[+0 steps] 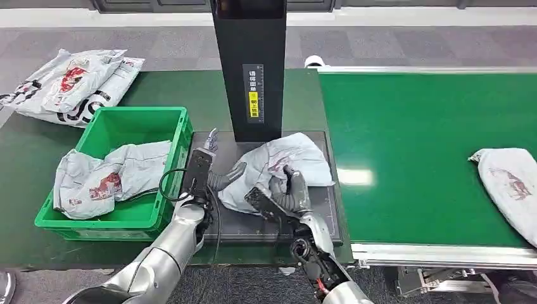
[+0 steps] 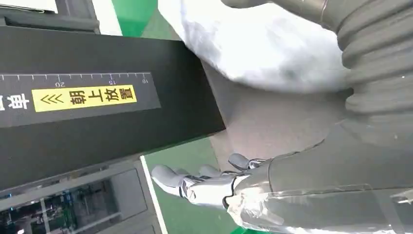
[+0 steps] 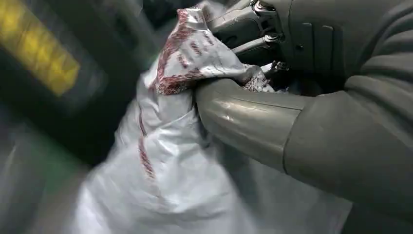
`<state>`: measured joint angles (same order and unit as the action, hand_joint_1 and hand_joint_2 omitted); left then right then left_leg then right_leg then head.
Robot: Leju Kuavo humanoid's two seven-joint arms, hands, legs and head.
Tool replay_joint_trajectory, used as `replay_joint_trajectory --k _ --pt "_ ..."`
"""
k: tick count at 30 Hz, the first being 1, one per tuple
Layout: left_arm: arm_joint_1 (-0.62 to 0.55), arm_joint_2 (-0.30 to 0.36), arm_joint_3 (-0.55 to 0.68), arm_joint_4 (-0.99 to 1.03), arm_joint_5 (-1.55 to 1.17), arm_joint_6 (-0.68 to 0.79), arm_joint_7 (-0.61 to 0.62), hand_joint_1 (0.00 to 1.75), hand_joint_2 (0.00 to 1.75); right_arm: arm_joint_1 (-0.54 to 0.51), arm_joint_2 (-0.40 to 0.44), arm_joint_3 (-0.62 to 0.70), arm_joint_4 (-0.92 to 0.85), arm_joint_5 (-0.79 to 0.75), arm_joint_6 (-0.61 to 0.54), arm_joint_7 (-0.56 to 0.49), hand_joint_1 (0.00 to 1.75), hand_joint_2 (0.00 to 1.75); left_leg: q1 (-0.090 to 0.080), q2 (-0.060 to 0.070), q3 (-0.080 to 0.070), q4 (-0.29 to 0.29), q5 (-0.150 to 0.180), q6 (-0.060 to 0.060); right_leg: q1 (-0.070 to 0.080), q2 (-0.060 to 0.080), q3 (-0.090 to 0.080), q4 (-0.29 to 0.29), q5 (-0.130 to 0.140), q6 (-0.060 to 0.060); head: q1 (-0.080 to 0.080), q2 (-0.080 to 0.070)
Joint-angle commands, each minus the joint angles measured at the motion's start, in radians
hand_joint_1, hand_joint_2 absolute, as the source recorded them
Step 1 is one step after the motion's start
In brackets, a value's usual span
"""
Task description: Moved the parcel from conveyor to table for the left to box.
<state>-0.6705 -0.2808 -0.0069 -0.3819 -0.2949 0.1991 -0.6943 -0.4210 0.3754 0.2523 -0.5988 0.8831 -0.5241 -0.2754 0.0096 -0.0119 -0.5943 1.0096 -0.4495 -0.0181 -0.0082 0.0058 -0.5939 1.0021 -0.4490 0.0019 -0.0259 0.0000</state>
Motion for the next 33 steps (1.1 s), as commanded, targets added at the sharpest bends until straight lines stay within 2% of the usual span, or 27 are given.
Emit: replay_joint_trajectory --k 1,5,7,10,14,15,16,17,19,20,23,26,29,31,33 --pt "-0.05 0.003 0.08 0.047 -0.002 -0.009 0.004 0.0 1.75 -0.089 -0.027 0.174 0.202 -0.017 0.008 0.002 1.75 1.75 0.0 0.002 0.002 -0.001 0.0 0.001 0.0 0.001 0.002 -0.001 0.0 0.0 0.0 0.0" --pt "-0.05 0.003 0.079 0.045 -0.006 -0.008 0.0 0.0 1.75 -0.099 -0.026 0.182 0.222 -0.002 0.01 0.019 1.75 1.75 0.0 0.001 0.002 -0.001 0.0 0.001 -0.001 0.0 0.002 -0.001 0.0 0.0 0.0 0.0" --pt "-0.053 0.0 0.08 0.043 -0.006 -0.018 -0.003 0.0 1.75 -0.104 -0.026 0.19 0.24 -0.028 0.104 0.037 1.75 1.75 0.0 0.002 0.002 -0.001 0.0 0.001 -0.001 0.0 0.002 -0.002 0.001 0.0 0.0 0.0" --pt "-0.062 -0.005 0.08 0.042 -0.001 -0.049 -0.003 0.0 1.75 -0.121 -0.026 0.204 0.305 -0.029 0.197 0.123 1.75 1.75 0.0 0.0 0.001 0.0 0.0 0.001 -0.001 -0.001 0.001 -0.001 0.0 0.0 0.0 0.0" --pt "-0.061 -0.012 0.072 0.017 0.01 -0.082 -0.004 0.0 1.75 -0.109 -0.041 0.2 0.31 -0.016 0.227 0.134 1.75 1.75 0.0 0.0 0.001 0.0 0.0 0.0 -0.001 -0.002 0.001 -0.001 0.0 0.0 0.0 0.0" --pt "-0.058 -0.012 0.064 0.006 0.007 -0.088 -0.004 0.0 1.75 -0.108 -0.044 0.201 0.31 -0.013 0.233 0.133 1.68 1.75 0.0 0.0 0.002 -0.001 0.0 0.001 -0.001 -0.002 0.002 -0.002 0.0 0.0 0.0 0.0" --pt "-0.054 -0.012 0.053 -0.002 0.002 -0.094 -0.004 0.0 1.75 -0.106 -0.045 0.198 0.304 -0.014 0.227 0.121 0.56 1.75 0.0 0.001 0.002 0.0 0.0 0.0 -0.001 0.0 0.002 -0.001 0.0 0.0 0.0 0.0" --pt "-0.049 -0.012 0.047 -0.008 0.006 -0.101 -0.004 0.0 1.75 -0.106 -0.045 0.192 0.302 -0.014 0.211 0.111 0.0 1.75 0.0 0.002 0.004 -0.002 0.0 0.001 -0.001 0.0 0.004 -0.003 0.001 0.0 0.0 0.0" --pt "-0.022 -0.008 0.006 -0.06 0.012 -0.122 -0.004 0.0 1.75 -0.105 -0.045 0.156 0.275 -0.037 0.129 0.05 0.0 1.75 0.0 0.002 0.004 -0.001 0.0 0.0 0.0 0.0 0.003 -0.002 0.001 -0.001 0.0 0.0" --pt "0.001 -0.001 -0.031 -0.112 0.005 -0.138 -0.004 0.0 1.75 -0.095 -0.044 0.112 0.232 -0.08 0.022 -0.033 0.0 1.75 0.0 0.003 0.005 -0.002 0.001 0.0 -0.001 0.0 0.003 -0.003 0.002 -0.001 0.0 0.0" --pt "0.047 0.035 -0.145 -0.146 0.008 -0.154 -0.004 0.0 1.75 -0.082 -0.079 0.021 0.076 -0.175 -0.038 -0.148 0.0 1.75 -0.001 0.004 0.004 -0.003 0.002 0.0 -0.001 0.0 0.003 -0.003 0.003 -0.001 0.0 0.0" --pt "0.036 0.059 -0.277 -0.069 -0.085 -0.089 -0.004 0.0 1.75 -0.007 -0.114 -0.039 -0.156 -0.263 0.006 -0.223 0.0 1.75 -0.001 0.004 0.004 -0.003 0.002 0.0 -0.002 0.001 0.002 -0.003 0.003 -0.001 0.0 0.0" --pt "0.003 0.051 -0.337 0.076 -0.212 -0.014 0.019 0.0 1.75 0.082 -0.137 -0.088 -0.379 -0.338 0.042 -0.26 0.0 1.75 -0.001 -0.001 0.004 -0.002 0.002 0.0 -0.001 -0.004 0.004 -0.003 0.002 -0.001 0.0 0.0" --pt "0.011 0.052 -0.38 0.094 -0.288 -0.015 0.059 0.0 1.75 0.126 -0.14 -0.109 -0.469 -0.369 0.035 -0.288 0.0 1.75 -0.001 -0.002 0.004 -0.002 0.001 0.0 -0.002 -0.004 0.004 -0.003 0.001 -0.001 0.0 0.0" --pt "0.014 0.05 -0.375 0.097 -0.293 -0.011 0.055 0.0 1.75 0.136 -0.143 -0.109 -0.481 -0.369 0.042 -0.288 0.0 1.75 -0.001 -0.001 0.003 -0.001 0.001 0.0 -0.002 -0.003 0.003 -0.002 0.001 -0.001 0.0 0.0"
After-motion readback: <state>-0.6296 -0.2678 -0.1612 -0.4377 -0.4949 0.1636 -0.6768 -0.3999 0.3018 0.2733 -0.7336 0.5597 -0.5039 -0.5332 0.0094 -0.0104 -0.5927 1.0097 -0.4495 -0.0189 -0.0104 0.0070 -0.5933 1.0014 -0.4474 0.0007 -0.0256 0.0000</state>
